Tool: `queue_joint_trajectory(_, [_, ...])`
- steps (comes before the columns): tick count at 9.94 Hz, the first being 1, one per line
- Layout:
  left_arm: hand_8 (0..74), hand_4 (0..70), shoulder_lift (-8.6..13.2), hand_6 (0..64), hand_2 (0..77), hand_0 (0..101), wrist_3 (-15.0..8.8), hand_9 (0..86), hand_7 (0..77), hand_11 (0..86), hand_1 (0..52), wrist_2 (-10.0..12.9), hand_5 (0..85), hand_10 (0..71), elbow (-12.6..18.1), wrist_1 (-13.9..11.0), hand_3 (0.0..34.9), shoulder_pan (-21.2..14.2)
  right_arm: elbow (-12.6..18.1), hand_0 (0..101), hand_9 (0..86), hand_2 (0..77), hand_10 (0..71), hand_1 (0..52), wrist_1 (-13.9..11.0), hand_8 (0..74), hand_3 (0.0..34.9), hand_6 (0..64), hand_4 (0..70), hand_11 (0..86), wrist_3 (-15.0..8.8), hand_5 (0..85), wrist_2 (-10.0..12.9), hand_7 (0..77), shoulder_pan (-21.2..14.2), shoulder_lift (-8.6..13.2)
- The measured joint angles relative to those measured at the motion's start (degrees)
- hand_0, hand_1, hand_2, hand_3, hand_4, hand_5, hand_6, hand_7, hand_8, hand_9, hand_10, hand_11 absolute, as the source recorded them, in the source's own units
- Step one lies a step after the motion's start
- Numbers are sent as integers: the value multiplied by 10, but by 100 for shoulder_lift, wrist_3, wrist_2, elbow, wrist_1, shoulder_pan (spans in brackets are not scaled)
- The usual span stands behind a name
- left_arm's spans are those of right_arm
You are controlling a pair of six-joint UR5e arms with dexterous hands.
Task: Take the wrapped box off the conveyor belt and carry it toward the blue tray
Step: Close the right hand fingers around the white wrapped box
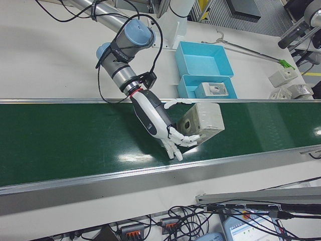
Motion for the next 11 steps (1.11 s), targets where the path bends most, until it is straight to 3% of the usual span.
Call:
queue_joint_trajectory(8, [5,0,0,0,5,0,0,0,5,0,0,0,11,5,0,0,0,0,-5,481,38,229,0,169,-2,0,179,44,131,16,-15,273,13,245,-4,1])
queue_joint_trajectory(9, [5,0,0,0,5,0,0,0,5,0,0,0,11,5,0,0,0,0,-4,482,38,240,0,169,-6,0,179,44,131,11,-11,284,27,245,-4,1])
queue_joint_trajectory(10, [5,0,0,0,11,0,0,0,5,5,0,0,11,0,0,0,0,0,4,493,98,295,0,196,-31,27,156,44,175,11,-10,349,39,267,-1,1])
queue_joint_trajectory(11, [5,0,0,0,11,0,0,0,5,5,0,0,11,0,0,0,0,0,47,493,98,295,0,196,-165,27,156,44,175,11,-6,349,54,267,18,4])
